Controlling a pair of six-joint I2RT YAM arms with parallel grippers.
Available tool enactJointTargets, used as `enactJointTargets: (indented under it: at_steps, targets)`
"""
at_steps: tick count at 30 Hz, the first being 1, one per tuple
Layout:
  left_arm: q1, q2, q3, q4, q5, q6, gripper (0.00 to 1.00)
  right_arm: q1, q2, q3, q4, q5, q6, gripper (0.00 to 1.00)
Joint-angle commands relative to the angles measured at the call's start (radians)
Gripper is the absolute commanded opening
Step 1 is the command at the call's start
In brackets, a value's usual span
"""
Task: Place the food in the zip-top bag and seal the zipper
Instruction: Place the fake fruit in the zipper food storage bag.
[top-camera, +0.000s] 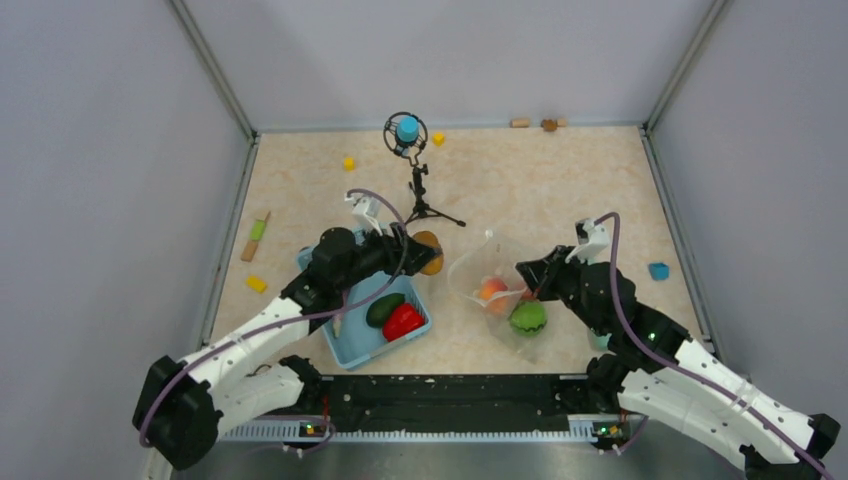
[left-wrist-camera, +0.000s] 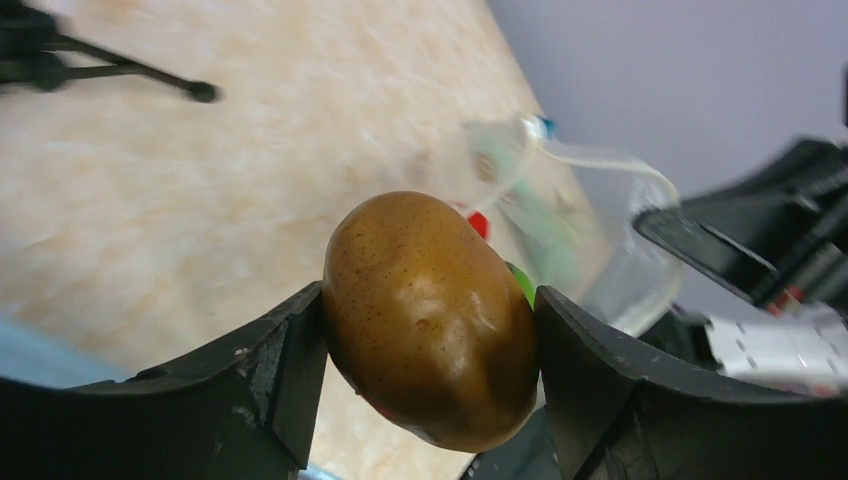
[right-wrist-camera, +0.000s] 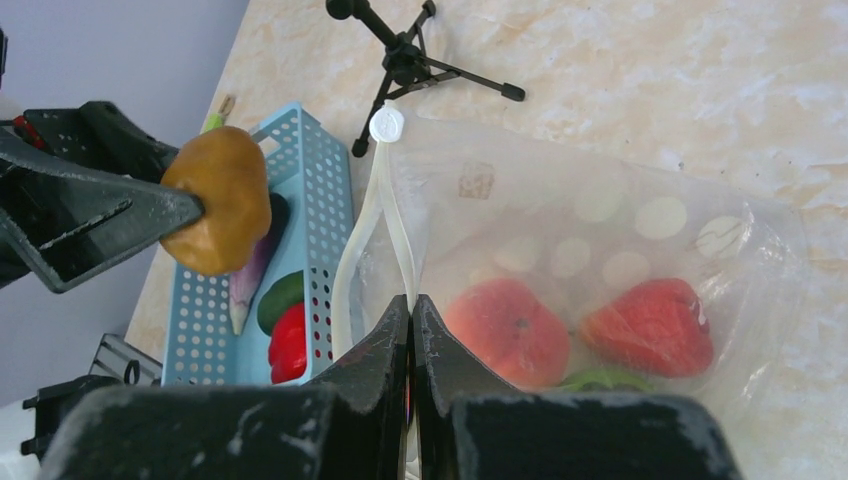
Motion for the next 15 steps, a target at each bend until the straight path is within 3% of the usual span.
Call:
enactJointTargets:
  at_steps: [1, 4, 10, 15]
  targets:
    - [-0.022, 0.132, 0.099, 0.219, 0.457, 0.078, 0.37, -0.006, 0.001, 0.014, 0.039, -0.018, -0.018, 0.00]
    - [-0.081, 0.195, 0.147, 0.207, 0.434, 0.119, 0.36, -0.006, 0.001, 0.015, 0.041, -0.035, -0.018, 0.00]
    - [-0.237, 0.264, 0.269, 0.030, 0.183, 0.242, 0.34, -0.006, -0.020, 0.006, 0.068, -0.077, -0.006, 0.00]
    - [-0.279, 0.314, 0.318, -0.009, 0.044, 0.257, 0.35, -0.005, -0.041, -0.004, 0.108, -0.151, 0.000, 0.00]
